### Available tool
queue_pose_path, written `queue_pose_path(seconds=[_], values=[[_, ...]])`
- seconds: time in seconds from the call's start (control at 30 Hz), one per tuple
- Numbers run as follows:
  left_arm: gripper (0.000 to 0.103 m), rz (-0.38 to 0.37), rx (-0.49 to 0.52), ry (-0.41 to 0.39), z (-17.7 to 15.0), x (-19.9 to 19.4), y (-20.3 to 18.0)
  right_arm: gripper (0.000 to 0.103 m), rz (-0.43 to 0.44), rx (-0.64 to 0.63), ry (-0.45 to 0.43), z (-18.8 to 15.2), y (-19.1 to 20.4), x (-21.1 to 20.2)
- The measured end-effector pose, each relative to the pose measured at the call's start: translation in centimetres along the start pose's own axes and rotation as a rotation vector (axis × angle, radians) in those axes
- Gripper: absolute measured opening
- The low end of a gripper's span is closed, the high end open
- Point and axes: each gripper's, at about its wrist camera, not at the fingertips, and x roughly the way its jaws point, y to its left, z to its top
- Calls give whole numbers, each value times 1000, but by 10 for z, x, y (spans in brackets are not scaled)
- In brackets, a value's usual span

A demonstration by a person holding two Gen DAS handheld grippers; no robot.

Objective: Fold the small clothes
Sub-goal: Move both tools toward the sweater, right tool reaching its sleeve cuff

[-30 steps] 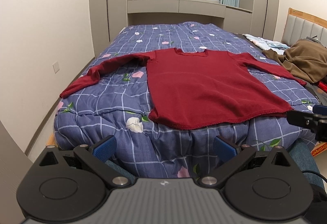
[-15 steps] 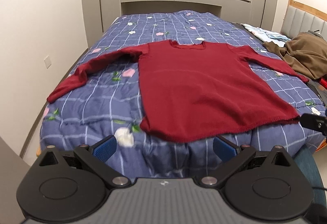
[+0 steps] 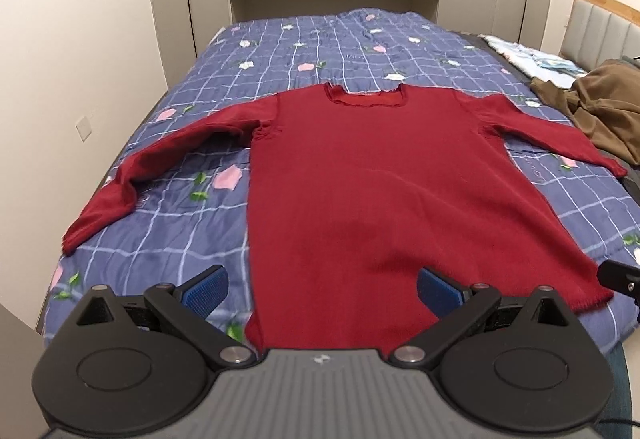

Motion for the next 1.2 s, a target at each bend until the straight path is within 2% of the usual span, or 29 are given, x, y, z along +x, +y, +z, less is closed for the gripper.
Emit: queue_pose_path(seconds=[0.2, 0.33, 0.5, 0.83, 0.97, 1.2], values=[[103, 9, 7, 70, 38, 44, -17, 103, -22, 68, 77, 29, -21, 45], [103, 13, 15, 102, 62, 75, -28, 103, -19, 128, 91, 44, -38, 70], [103, 10, 20, 127, 90, 108, -41, 103, -19, 170, 28, 54, -60, 90], [103, 12, 58, 157, 131, 171, -67, 103, -87, 212, -85, 79, -112, 132], [103, 18, 74, 148, 147, 193, -76, 103, -114, 253, -85, 95, -141, 159], [103, 23, 100, 122, 166, 226, -97, 103, -175, 409, -26, 115, -201, 205]])
